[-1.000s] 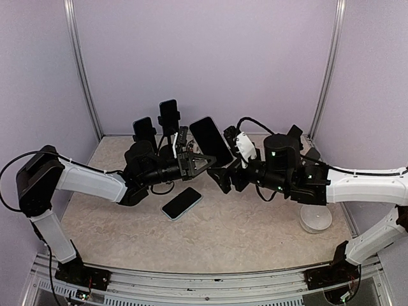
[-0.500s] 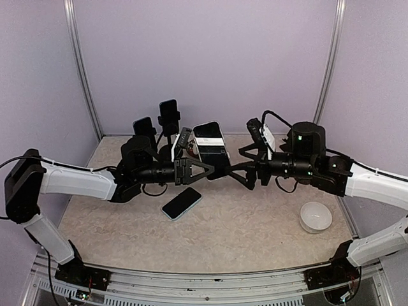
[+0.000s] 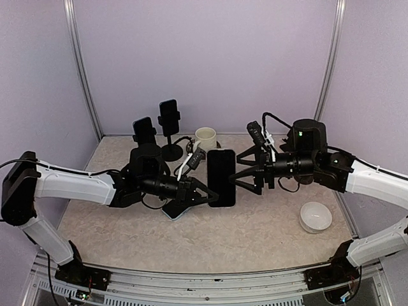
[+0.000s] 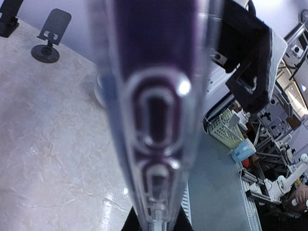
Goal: Place the phone on the phone stand
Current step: Pass from the left arm to the right
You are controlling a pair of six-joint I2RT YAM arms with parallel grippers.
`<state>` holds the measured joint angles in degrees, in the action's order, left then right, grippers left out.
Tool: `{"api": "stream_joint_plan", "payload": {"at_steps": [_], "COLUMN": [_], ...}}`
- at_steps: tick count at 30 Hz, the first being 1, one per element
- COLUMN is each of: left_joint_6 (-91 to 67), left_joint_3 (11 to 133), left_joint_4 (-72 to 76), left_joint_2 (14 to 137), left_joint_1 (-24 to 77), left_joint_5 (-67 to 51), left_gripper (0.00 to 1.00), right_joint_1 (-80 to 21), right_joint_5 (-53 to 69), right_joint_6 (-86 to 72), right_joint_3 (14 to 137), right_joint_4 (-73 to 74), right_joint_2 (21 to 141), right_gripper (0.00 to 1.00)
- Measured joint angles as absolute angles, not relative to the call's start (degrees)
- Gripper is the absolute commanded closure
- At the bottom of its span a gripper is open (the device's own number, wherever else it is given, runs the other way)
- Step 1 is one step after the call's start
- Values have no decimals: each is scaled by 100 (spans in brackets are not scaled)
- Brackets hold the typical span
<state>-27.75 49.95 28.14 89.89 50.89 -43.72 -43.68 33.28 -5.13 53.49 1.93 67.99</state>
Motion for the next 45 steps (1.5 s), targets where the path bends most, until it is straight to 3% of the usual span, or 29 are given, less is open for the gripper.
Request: {"api": "stream_joint_plan", "payload": {"at_steps": [7,14,27,31,33,36,40,42,45], "left_joint_6": [-2432,-1975,-1584,-1509,-1393,-1354,-1323,-1330,-1347], "left_joint_3": [4995,5022,5085,5107,5113,5113,5131,5205,5282], "left_joint_4": [2377,1787,1302,1199,1138,1083,1092,1118,1199], "left_joint_2": [8989,8989,8986,8986,8984,8984,8984,8971,8903], "left_joint_1": [5319,5374,5555,5568,5577,5579,5579,5577,5572], "left_joint_5": [-4565,-4589,-4565,-4574,-4486,-4442,-4392,-4327,-4222], "left_gripper": [100,100,100,100,99,90,64,45,26], "right_joint_1": [-4287,-4198,-4108,-4097,-4069,-4047,-4029,-4001,-3889], "right_joint_5": [3760,4294,5253,5428,5527,5594,5594,5529,5422], "right_joint_6": [-502,-543,-482,-403,-445,-412,-318,-266,-263], "right_joint_3": [5363,5402,5717,5793,5841,5905,5940,5942,5942], "right_joint_4": [252,355,733,886,1015,1114,1142,1190,1214], "right_joint_2": [6858,7019,7485,7634,7682,7767,7780,7780,7773], "right_gripper": [12,28,76,100,100,100,100,100,100]}}
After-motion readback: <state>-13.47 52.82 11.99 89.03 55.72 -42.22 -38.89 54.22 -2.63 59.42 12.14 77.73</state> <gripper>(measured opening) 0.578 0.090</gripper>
